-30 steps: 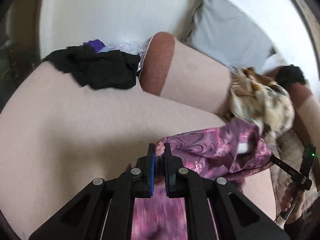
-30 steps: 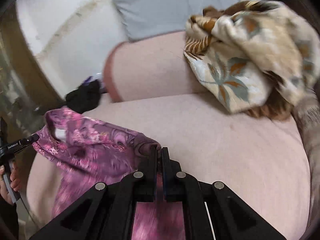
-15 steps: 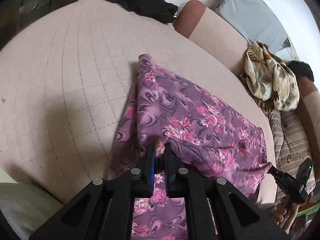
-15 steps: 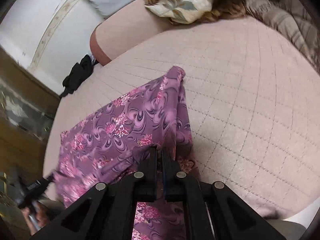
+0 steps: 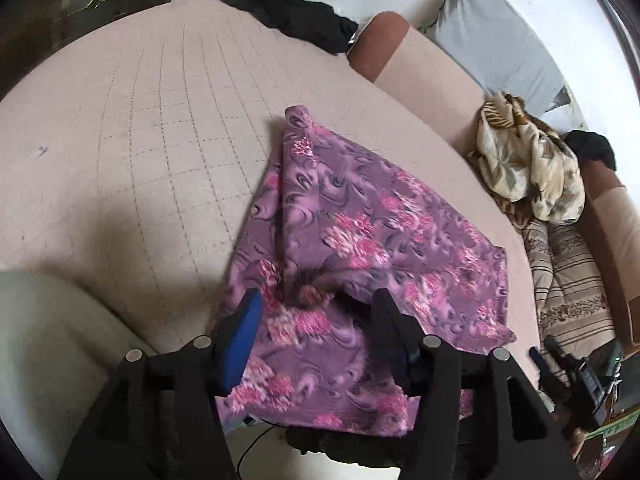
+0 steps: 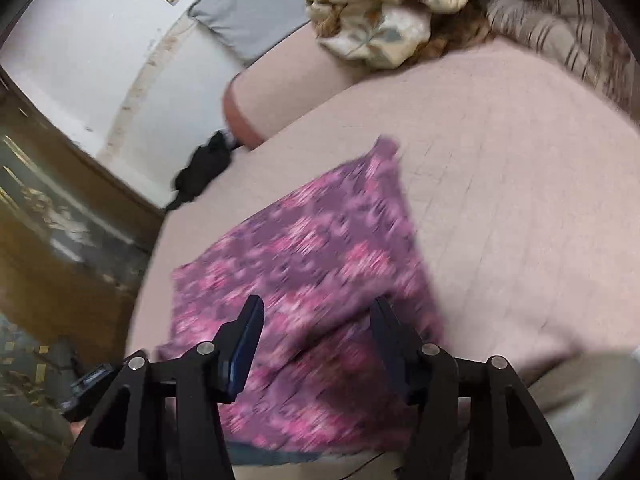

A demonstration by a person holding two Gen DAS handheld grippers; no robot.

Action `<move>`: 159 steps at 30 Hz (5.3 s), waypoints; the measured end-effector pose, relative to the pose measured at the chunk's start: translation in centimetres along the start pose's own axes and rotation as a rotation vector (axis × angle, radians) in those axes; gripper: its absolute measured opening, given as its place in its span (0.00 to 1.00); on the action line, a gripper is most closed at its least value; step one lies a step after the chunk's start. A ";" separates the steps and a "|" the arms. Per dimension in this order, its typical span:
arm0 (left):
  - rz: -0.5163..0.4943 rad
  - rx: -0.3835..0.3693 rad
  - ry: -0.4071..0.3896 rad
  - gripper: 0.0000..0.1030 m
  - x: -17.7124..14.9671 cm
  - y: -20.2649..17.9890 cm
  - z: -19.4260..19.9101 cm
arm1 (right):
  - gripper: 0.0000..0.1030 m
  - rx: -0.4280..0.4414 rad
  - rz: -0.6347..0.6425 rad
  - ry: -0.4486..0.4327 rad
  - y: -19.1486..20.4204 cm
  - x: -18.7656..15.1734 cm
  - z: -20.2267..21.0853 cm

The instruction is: Fold small clothes

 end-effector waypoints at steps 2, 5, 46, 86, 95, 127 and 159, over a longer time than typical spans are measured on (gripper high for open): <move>0.002 -0.030 0.011 0.54 -0.7 -1.0 -0.2 | 0.59 0.021 -0.006 0.049 0.3 -0.9 -1.1; 0.004 -0.090 0.072 0.54 -0.8 -2.4 -1.7 | 0.59 0.037 -0.037 0.093 0.3 -0.7 -3.3; -0.137 0.087 0.226 0.19 -3.6 -2.1 -2.7 | 0.28 -0.225 -0.010 0.171 -1.4 -2.0 -5.5; -0.256 0.340 0.158 0.28 -3.7 -1.5 -3.1 | 0.23 -0.523 0.217 0.212 -0.9 -0.7 -7.1; -0.430 0.282 -0.120 0.73 0.0 -7.4 -0.4 | 0.77 -0.325 0.120 -0.109 1.2 -1.6 0.7; -0.229 0.250 -0.202 0.76 0.6 -3.5 0.1 | 0.77 -0.244 0.208 -0.103 5.9 -2.0 -0.8; 0.027 0.187 -0.125 0.83 1.5 1.7 0.6 | 0.81 0.163 0.181 0.186 18.2 0.4 -15.4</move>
Point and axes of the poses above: each gripper's, at about its wrist camera, not at the fingertips, and z roughly against the way its jaws point, y to its left, x to its top, the point moved 3 cm from there along -z, roughly the way its jaws point, and after that the axes turned 1 degree about -y, right-handed, at the moved point
